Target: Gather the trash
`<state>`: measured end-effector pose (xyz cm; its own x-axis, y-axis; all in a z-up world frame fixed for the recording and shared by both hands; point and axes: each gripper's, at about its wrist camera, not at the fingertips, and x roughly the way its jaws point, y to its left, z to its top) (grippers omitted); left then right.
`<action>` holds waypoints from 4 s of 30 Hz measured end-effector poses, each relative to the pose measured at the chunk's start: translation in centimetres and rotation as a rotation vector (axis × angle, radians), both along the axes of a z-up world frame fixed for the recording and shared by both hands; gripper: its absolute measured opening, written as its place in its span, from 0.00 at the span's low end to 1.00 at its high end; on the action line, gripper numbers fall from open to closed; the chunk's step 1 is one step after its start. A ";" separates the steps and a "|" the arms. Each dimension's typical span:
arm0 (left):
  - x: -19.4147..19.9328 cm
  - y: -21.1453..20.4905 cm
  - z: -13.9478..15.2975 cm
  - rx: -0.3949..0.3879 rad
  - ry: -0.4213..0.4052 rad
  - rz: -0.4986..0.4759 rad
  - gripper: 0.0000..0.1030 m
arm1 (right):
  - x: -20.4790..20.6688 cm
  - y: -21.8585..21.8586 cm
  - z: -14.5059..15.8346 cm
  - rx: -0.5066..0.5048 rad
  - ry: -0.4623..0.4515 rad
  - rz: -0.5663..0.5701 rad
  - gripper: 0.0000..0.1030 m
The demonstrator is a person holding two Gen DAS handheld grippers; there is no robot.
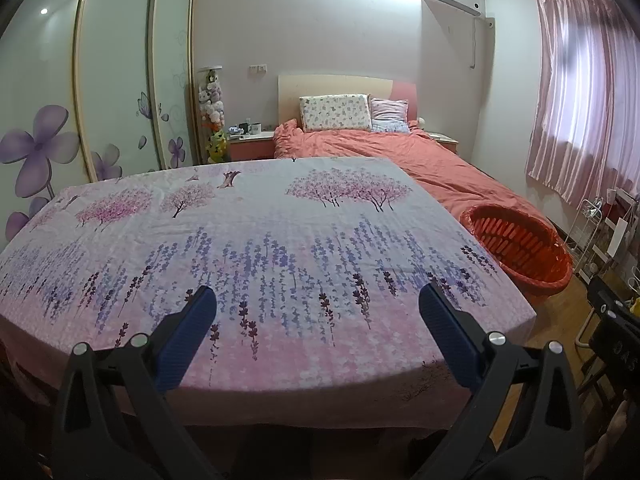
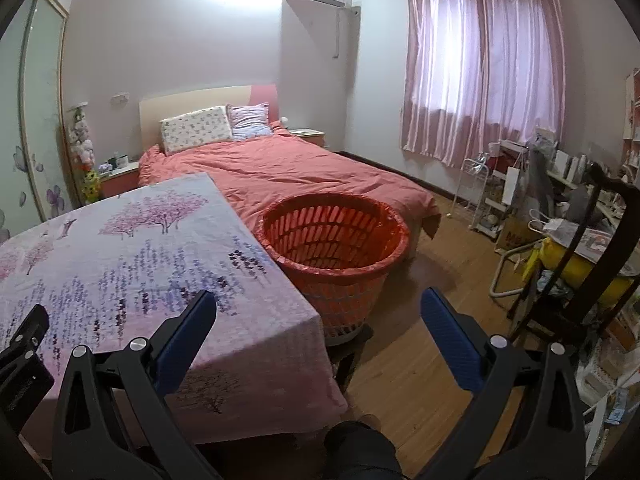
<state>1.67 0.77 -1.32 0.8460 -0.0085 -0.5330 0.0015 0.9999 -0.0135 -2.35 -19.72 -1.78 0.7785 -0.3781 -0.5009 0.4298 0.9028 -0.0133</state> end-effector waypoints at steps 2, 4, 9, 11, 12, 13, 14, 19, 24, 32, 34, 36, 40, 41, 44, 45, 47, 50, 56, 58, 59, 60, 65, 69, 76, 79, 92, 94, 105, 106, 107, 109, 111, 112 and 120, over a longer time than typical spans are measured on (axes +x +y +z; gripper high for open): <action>0.0 0.0 0.0 -0.003 0.003 0.000 0.96 | 0.1 -0.1 0.0 0.004 0.001 0.005 0.98; 0.1 0.0 0.0 -0.005 0.006 -0.001 0.96 | 0.1 -0.1 0.0 0.010 0.002 0.008 0.98; 0.0 -0.2 0.1 -0.008 0.004 -0.007 0.96 | 0.1 -0.4 0.1 0.018 0.002 0.005 0.98; 0.0 -0.4 0.2 -0.006 0.001 -0.012 0.96 | 0.1 -0.5 0.2 0.019 0.001 0.004 0.98; 0.0 -0.5 0.2 -0.005 -0.001 -0.013 0.96 | 0.1 -0.5 0.1 0.018 0.001 0.004 0.98; -0.1 -0.6 0.3 -0.004 -0.003 -0.014 0.96 | 0.1 -0.5 0.2 0.018 0.000 0.005 0.98; -0.1 -0.6 0.3 -0.003 -0.005 -0.014 0.96 | 0.0 -0.5 0.2 0.018 0.000 0.005 0.98; -0.3 -0.9 0.9 0.015 -0.029 -0.010 0.96 | 0.1 -0.5 0.2 0.019 0.000 0.004 0.98; -0.5 -1.4 1.5 0.028 -0.051 -0.012 0.96 | 0.1 -0.5 0.3 0.020 -0.001 0.005 0.98; -0.6 -1.8 1.7 0.026 -0.046 -0.036 0.96 | 0.1 -0.5 0.3 0.020 0.000 0.003 0.98; -0.6 -1.9 1.7 0.019 -0.042 -0.044 0.96 | 0.1 -0.6 0.3 0.021 0.000 0.004 0.98; -0.6 -1.9 1.6 0.010 -0.036 -0.052 0.96 | 0.0 -0.6 0.3 0.022 0.000 0.004 0.98; -0.7 -2.0 1.6 0.013 -0.036 -0.052 0.96 | 0.1 -0.6 0.3 0.021 -0.001 0.005 0.98; -0.7 -2.0 1.6 0.015 -0.037 -0.050 0.96 | 0.1 -0.6 0.3 0.021 -0.001 0.005 0.98; -0.8 -2.0 1.7 0.019 -0.042 -0.047 0.96 | 0.1 -0.6 0.3 0.021 -0.001 0.005 0.98; -0.8 -2.0 1.7 0.019 -0.042 -0.046 0.96 | 0.0 -0.6 0.3 0.021 -0.001 0.005 0.98; -0.8 -2.0 1.7 0.019 -0.043 -0.045 0.96 | 0.0 -0.6 0.3 0.021 -0.001 0.005 0.98; -0.8 -1.9 1.7 0.019 -0.043 -0.044 0.96 | 0.0 -0.6 0.3 0.021 -0.001 0.005 0.98; -0.8 -1.9 1.7 0.019 -0.043 -0.045 0.96 | 0.0 -0.6 0.3 0.022 -0.001 0.005 0.98; -0.8 -1.9 1.7 0.019 -0.043 -0.046 0.96 | 0.0 -0.6 0.3 0.021 -0.001 0.005 0.98; -0.8 -1.9 1.7 0.019 -0.043 -0.045 0.96 | 0.0 -0.6 0.3 0.021 -0.001 0.005 0.98; -0.8 -1.9 1.7 0.019 -0.043 -0.045 0.96 | 0.0 -0.6 0.3 0.021 -0.001 0.005 0.98; -0.8 -1.9 1.7 0.020 -0.043 -0.045 0.96 | 0.0 -0.6 0.3 0.022 -0.001 0.004 0.98; -0.8 -1.9 1.7 0.019 -0.043 -0.044 0.96 | 0.0 -0.6 0.3 0.021 -0.001 0.005 0.98; -0.8 -1.9 1.7 0.019 -0.043 -0.045 0.96 | 0.0 -0.6 0.3 0.022 -0.001 0.005 0.98; -0.8 -1.9 1.7 0.018 -0.042 -0.045 0.96 | 0.0 -0.6 0.3 0.022 -0.001 0.005 0.98; -0.8 -1.8 1.7 0.017 -0.042 -0.044 0.96 | 0.0 -0.6 0.3 0.021 -0.001 0.004 0.98; -0.8 -1.8 1.6 0.018 -0.043 -0.044 0.96 | 0.0 -0.6 0.3 0.022 -0.001 0.004 0.98; -0.8 -1.7 1.7 0.018 -0.043 -0.044 0.96 | 0.0 -0.6 0.3 0.023 -0.001 0.005 0.98; -0.8 -1.7 1.7 0.018 -0.042 -0.044 0.96 | 0.0 -0.6 0.3 0.022 -0.001 0.005 0.98; -0.8 -1.7 1.7 0.017 -0.042 -0.044 0.96 | 0.0 -0.6 0.3 0.022 -0.001 0.004 0.98; -0.8 -1.7 1.7 0.018 -0.042 -0.044 0.96 | 0.0 -0.6 0.3 0.023 -0.001 0.004 0.98; -0.8 -1.7 1.7 0.018 -0.042 -0.044 0.96 | 0.0 -0.6 0.3 0.023 -0.001 0.004 0.98; -0.8 -1.7 1.7 0.018 -0.042 -0.045 0.96 | 0.0 -0.6 0.3 0.023 -0.001 0.004 0.98; -0.9 -1.6 1.6 0.021 -0.041 -0.040 0.96 | 0.0 -0.6 0.2 0.023 -0.001 0.004 0.98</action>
<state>0.82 -0.86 0.30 0.8666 -0.0318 -0.4980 0.0416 0.9991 0.0086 -2.35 -20.34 -1.54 0.7807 -0.3634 -0.5084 0.4262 0.9046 0.0078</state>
